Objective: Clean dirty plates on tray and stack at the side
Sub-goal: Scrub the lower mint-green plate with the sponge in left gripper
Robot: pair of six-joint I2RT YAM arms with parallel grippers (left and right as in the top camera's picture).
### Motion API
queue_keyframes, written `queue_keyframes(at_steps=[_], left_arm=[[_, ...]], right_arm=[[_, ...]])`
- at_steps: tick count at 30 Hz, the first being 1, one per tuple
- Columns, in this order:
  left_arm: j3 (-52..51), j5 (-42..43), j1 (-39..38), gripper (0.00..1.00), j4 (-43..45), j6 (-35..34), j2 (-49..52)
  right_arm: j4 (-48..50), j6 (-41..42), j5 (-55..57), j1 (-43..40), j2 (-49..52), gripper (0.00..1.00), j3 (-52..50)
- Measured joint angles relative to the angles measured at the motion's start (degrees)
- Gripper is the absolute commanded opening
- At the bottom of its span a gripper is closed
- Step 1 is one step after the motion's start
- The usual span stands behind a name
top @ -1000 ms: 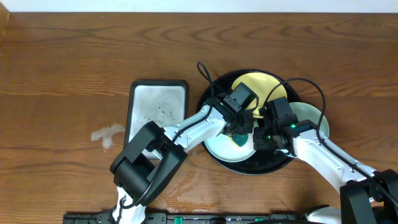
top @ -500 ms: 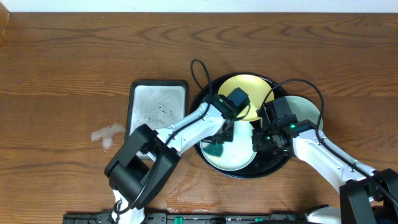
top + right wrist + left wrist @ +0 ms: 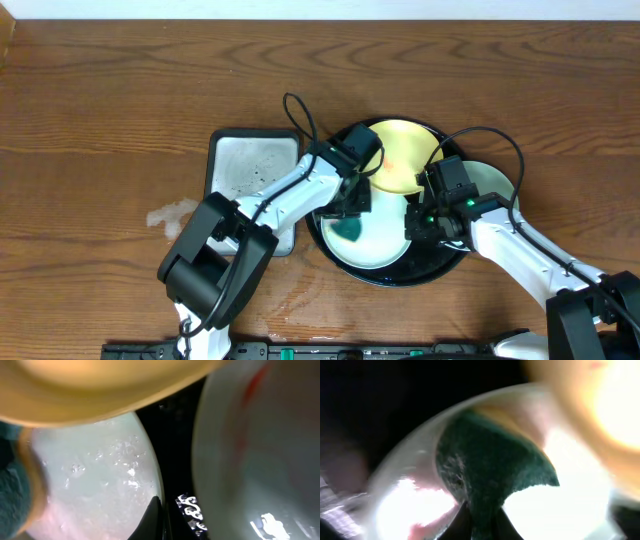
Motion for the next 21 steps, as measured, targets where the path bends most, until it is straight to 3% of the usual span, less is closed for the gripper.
queue_keyframes(at_steps=[10, 17, 21], left_arm=[[-0.33, 10.16, -7.85, 0.07, 6.71, -1.97, 0.55], [-0.42, 9.7, -8.44, 0.08, 6.45, -2.8, 0.55], [0.02, 5.2, -7.85, 0.07, 1.46, -2.73, 0.37]], right_arm=[[0.46, 3.58, 0.76, 0.0, 0.0, 0.01, -0.02], [0.55, 4.04, 1.62, -0.04, 0.0, 0.01, -0.11], [0.42, 4.24, 1.42, -0.02, 0.0, 0.01, -0.11]])
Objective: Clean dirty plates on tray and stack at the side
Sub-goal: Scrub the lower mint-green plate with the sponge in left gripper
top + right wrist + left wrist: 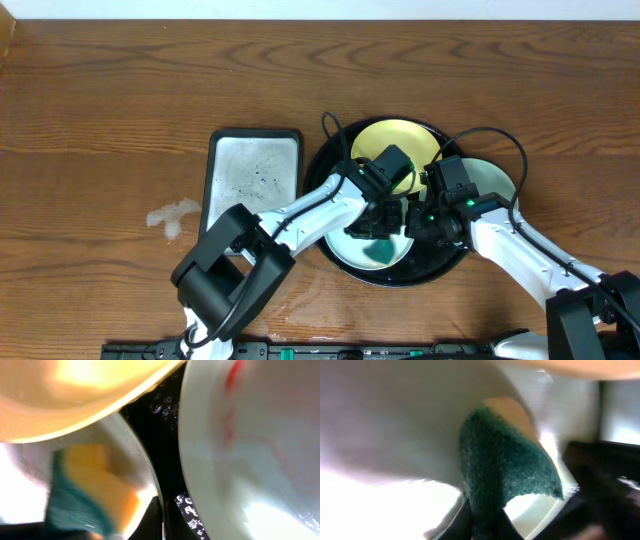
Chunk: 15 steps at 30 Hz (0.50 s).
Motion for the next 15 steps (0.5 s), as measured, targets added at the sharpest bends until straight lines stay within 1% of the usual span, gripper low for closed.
queue_keyframes(at_steps=[5, 7, 10, 15], left_arm=[[0.74, -9.18, 2.38, 0.07, -8.24, -0.04, -0.59], [0.98, -13.14, 3.37, 0.08, -10.19, -0.04, -0.63], [1.09, -18.88, 4.28, 0.08, -11.02, -0.07, -0.66], [1.03, -23.12, 4.81, 0.08, -8.39, -0.02, -0.66]], right_arm=[[-0.15, 0.15, -0.44, 0.0, 0.0, 0.01, 0.0], [-0.22, 0.15, -0.48, 0.0, 0.0, 0.01, 0.0], [-0.44, 0.17, -0.92, 0.0, 0.0, 0.01, 0.0], [-0.72, 0.17, -2.54, 0.11, 0.0, 0.01, 0.0]])
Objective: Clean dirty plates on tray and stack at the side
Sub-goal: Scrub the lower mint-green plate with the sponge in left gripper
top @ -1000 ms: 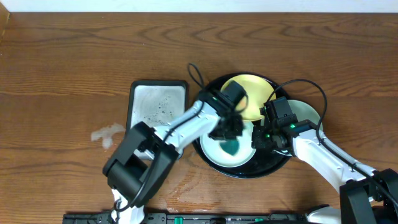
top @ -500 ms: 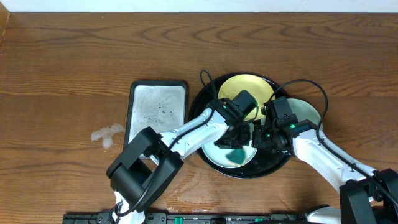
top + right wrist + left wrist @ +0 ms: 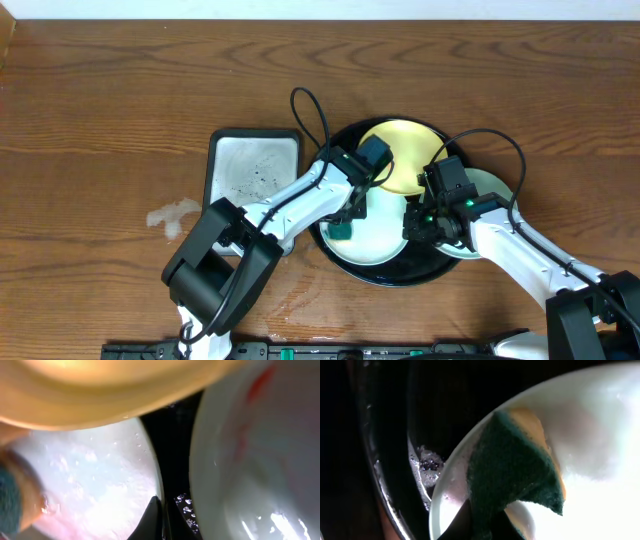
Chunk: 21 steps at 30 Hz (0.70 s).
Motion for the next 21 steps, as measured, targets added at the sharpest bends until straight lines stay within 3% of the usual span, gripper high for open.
queue_keyframes(at_steps=[4, 11, 21], left_arm=[[-0.42, 0.52, 0.59, 0.08, 5.7, 0.0, 0.0], [-0.98, 13.14, 1.49, 0.08, 18.82, -0.02, 1.09], [-0.98, 23.8, -2.05, 0.07, 21.59, 0.0, 2.73]], right_arm=[[-0.13, -0.07, -0.76, 0.0, 0.0, 0.01, 0.02], [-0.39, -0.07, 0.07, -0.02, -0.02, 0.01, 0.11], [-0.61, -0.28, 1.77, -0.11, -0.11, 0.01, 0.13]])
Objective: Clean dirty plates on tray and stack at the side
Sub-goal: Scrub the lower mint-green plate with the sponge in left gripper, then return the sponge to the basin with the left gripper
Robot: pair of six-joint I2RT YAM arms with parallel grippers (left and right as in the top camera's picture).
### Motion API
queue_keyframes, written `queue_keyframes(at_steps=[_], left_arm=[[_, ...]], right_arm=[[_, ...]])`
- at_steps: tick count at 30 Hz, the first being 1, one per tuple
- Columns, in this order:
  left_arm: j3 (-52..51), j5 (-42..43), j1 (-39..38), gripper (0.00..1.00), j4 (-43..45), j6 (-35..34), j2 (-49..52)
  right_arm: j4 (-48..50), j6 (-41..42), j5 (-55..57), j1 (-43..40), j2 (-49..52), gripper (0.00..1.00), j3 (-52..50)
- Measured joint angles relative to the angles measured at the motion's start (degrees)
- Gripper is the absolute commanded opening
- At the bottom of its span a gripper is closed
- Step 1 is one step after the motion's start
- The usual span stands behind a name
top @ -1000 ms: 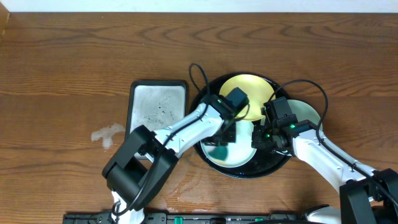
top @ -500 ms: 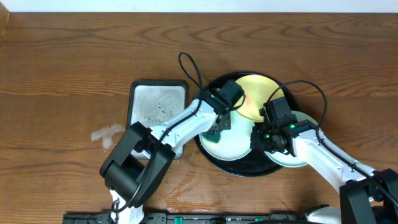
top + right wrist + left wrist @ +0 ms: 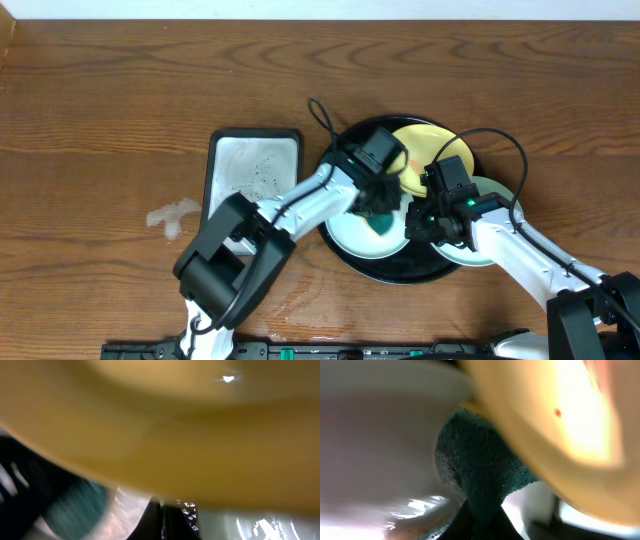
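A black round tray holds a pale white plate, a yellow plate leaning at its far right, and a pale green plate at the right rim. My left gripper is shut on a green and yellow sponge, pressed on the white plate's right part just under the yellow plate. The left wrist view shows the sponge between white plate and yellow plate. My right gripper is shut on the white plate's right rim; its fingers sit under the yellow plate.
A grey rectangular tray with a black rim lies left of the round tray, wet with droplets. A small water patch marks the wooden table further left. Both arms' cables loop over the round tray.
My left gripper has carried the sponge from the white plate's left edge to its right part, close under the yellow plate. The right gripper still holds the plate's rim.
The sponge sat on the white plate's left part, then on its lower right, then at its left edge, and now on its right part by the yellow plate. All the while my right gripper kept its hold on the plate's right rim.
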Motion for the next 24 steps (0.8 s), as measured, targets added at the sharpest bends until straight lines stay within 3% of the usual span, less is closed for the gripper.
queue_keyframes(at_steps=[8, 13, 18, 24], left_arm=[[0.0, 5.73, -1.53, 0.07, -1.27, 0.2, 0.42], [0.79, 5.95, 0.22, 0.07, -6.64, 0.59, 0.2], [0.52, -3.56, 3.34, 0.07, -14.21, 1.49, -2.89], [-0.68, -15.65, 4.85, 0.08, -15.93, 4.11, -11.37]], right_arm=[[-0.39, -0.76, 1.6, -0.33, -0.11, 0.01, 0.0], [-0.46, -1.14, 1.6, -0.31, -0.11, 0.01, 0.0], [-0.55, -1.27, 1.62, -0.31, -0.11, 0.01, 0.0], [-0.55, -1.33, 2.4, -0.15, -0.11, 0.01, 0.0]])
